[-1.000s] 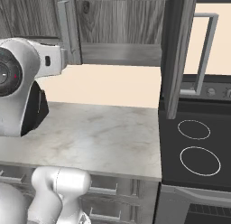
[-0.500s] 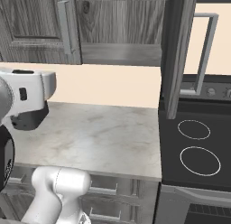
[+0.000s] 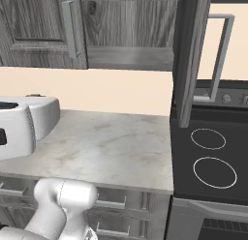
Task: Open the cabinet. Pick the sponge and place it next to the sink. Then close the cabinet.
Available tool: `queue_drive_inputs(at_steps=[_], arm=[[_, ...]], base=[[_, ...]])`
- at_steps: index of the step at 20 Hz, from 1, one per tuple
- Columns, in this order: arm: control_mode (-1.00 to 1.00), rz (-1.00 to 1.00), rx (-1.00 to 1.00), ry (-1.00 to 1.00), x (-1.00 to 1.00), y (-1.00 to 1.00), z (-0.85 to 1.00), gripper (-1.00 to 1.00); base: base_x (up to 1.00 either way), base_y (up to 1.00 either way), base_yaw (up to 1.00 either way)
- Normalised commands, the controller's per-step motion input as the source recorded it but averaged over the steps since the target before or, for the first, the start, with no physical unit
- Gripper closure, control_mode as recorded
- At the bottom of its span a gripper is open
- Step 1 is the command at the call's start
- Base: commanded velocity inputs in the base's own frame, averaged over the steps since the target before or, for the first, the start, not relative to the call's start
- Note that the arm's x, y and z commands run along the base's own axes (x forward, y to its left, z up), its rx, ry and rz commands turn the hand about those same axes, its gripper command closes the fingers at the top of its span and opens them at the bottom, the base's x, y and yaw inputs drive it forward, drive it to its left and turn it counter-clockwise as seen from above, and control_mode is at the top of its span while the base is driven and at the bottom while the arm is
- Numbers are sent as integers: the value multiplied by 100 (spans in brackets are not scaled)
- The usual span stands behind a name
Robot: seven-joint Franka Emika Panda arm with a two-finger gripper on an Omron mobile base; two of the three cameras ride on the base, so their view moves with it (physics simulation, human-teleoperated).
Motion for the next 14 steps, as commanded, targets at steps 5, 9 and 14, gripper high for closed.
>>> queue_drive_inputs(at_steps=[5,9,14], arm=[[-100,-14,0,-17,-27,-48,0,-100],[-100,-14,3,-26,-38,-53,0,-100],[-100,-12,1,-18,-15,-51,0,-100]], base=[[0,0,0],[0,0,0],[0,0,0]])
